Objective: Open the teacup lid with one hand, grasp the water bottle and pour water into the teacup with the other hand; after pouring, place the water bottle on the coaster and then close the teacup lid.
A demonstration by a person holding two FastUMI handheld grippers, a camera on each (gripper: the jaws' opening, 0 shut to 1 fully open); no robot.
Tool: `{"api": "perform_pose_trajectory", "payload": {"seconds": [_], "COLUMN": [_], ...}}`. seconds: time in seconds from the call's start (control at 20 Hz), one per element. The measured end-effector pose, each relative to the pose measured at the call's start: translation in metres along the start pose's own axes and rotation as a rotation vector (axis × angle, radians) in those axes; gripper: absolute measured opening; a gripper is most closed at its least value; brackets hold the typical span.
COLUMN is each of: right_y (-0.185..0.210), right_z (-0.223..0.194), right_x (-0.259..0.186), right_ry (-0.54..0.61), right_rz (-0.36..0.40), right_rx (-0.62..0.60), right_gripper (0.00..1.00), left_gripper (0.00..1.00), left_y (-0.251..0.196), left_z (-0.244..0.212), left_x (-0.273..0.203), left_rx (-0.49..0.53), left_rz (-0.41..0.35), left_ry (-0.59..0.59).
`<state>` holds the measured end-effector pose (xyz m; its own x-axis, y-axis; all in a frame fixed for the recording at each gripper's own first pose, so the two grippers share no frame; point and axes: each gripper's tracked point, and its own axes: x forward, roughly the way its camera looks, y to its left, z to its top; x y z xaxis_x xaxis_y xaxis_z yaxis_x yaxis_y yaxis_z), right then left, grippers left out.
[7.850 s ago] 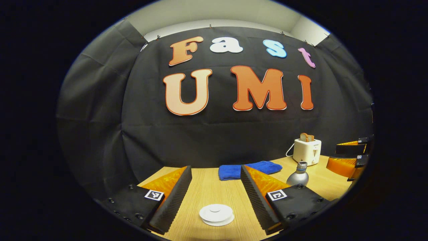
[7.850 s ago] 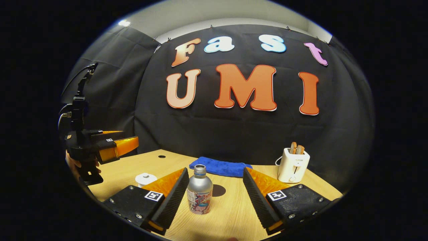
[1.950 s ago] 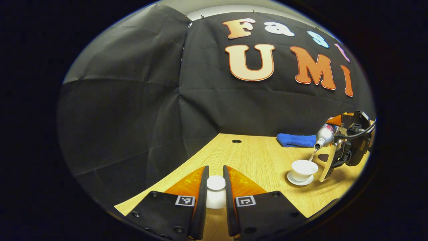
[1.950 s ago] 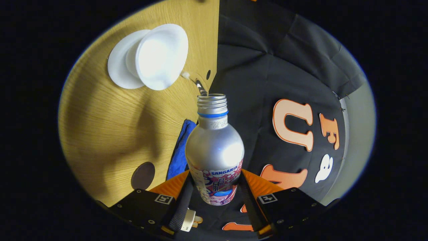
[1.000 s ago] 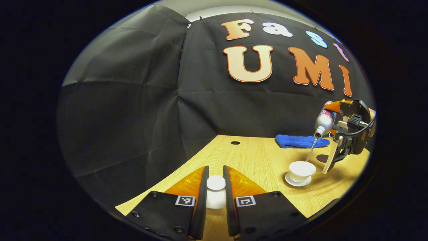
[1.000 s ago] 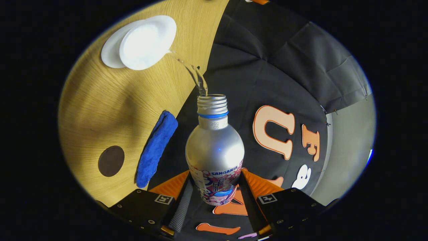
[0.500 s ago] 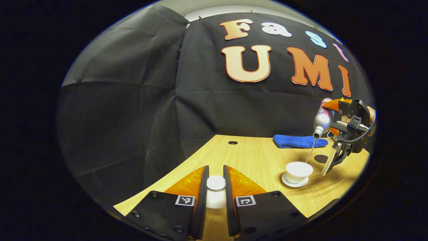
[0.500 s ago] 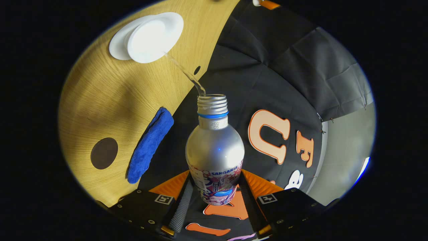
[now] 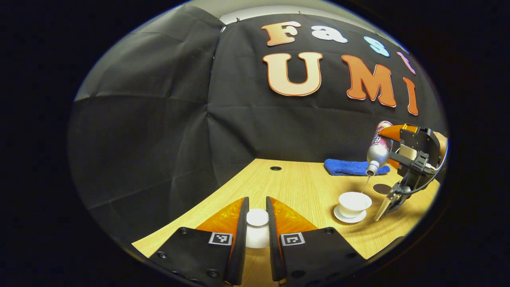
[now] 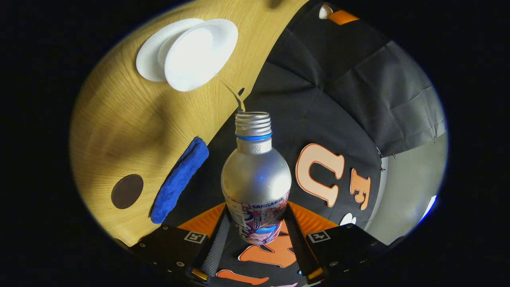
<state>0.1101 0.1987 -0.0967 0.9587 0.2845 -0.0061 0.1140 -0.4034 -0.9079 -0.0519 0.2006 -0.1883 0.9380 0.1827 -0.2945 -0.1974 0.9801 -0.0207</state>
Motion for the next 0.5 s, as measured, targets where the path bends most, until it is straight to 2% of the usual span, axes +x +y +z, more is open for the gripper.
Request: {"api": "perform_pose_trajectory", "payload": {"seconds": [0.2, 0.25, 0.3, 0.45, 0.5], "right_y": [0.009, 0.009, 0.009, 0.014, 0.018], "right_z": [0.013, 0.016, 0.019, 0.019, 0.02], "right_x": [-0.001, -0.002, -0.002, -0.004, -0.006], "right_ry": [-0.021, -0.024, -0.028, -0.025, -0.021], "right_rz": [0.018, 0.015, 0.013, 0.025, 0.037], "right_rx": [0.03, 0.032, 0.033, 0.068, 0.093], "right_gripper": [0.77, 0.74, 0.77, 0.77, 0.74], "left_gripper": [0.3, 0.3, 0.3, 0.3, 0.3], "left_y": [-0.002, -0.003, -0.004, -0.008, -0.009], "left_z": [-0.001, -0.001, 0.0, 0.002, 0.004], "left_x": [0.001, 0.0, 0.0, -0.001, -0.001], "left_rx": [0.006, 0.008, 0.009, 0.008, 0.007], "left_rz": [0.002, -0.001, -0.002, -0.005, -0.008], "left_ry": [-0.002, -0.001, -0.001, -0.01, -0.015]}}
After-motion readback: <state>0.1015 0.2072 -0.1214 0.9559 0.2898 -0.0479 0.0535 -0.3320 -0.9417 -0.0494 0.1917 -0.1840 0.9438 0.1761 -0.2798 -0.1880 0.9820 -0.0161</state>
